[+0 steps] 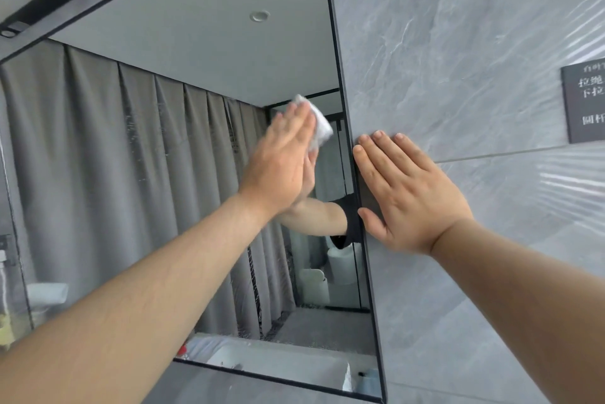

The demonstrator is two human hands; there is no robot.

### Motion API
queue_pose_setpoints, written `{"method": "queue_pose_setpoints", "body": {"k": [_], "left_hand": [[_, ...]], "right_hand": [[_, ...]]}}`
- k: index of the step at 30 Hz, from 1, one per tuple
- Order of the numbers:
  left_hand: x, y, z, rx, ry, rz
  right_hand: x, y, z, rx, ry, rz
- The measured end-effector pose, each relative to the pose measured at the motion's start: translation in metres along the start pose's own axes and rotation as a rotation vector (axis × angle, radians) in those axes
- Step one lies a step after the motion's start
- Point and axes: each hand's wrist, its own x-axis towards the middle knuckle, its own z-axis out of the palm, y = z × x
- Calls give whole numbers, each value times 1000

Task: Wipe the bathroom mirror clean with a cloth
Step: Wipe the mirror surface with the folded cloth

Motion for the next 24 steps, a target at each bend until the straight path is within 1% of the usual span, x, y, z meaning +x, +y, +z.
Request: {"method": "queue_pose_setpoints", "body": {"k": [2,4,5,7,9,11,13,15,18,21,23,24], "left_hand": [[-45,18,-1,18,-76,167],[-94,36,1,32,-178,295],[-117,43,2,12,-234,361],[-149,53,4,-53,-289,499],[-158,53,5,-63,-310,578],[-149,47,5,-82,-326,600],[-132,43,4,-101,-311,560],[-104,35,4,-58,-225,455],[-42,18,1,38,-80,214],[9,11,0,-29,-24,-51],[21,12,3,-42,7,-121],[21,13,4,-35,12,-112]], "right_hand": [[0,0,0,4,-1,1],[0,0,-1,5,-2,0],[0,0,-1,5,-3,-1],[0,0,-1,1,0,-1],[0,0,-1,-8,0,-3],[0,0,-1,-16,-1,-6],[0,1,-1,-12,-2,-4],[0,1,0,-7,2,-2],[0,0,0,-9,10,-6],[0,1,-1,-3,8,-6],[0,1,-1,-1,9,-3],[0,1,-1,-1,9,-4]]}}
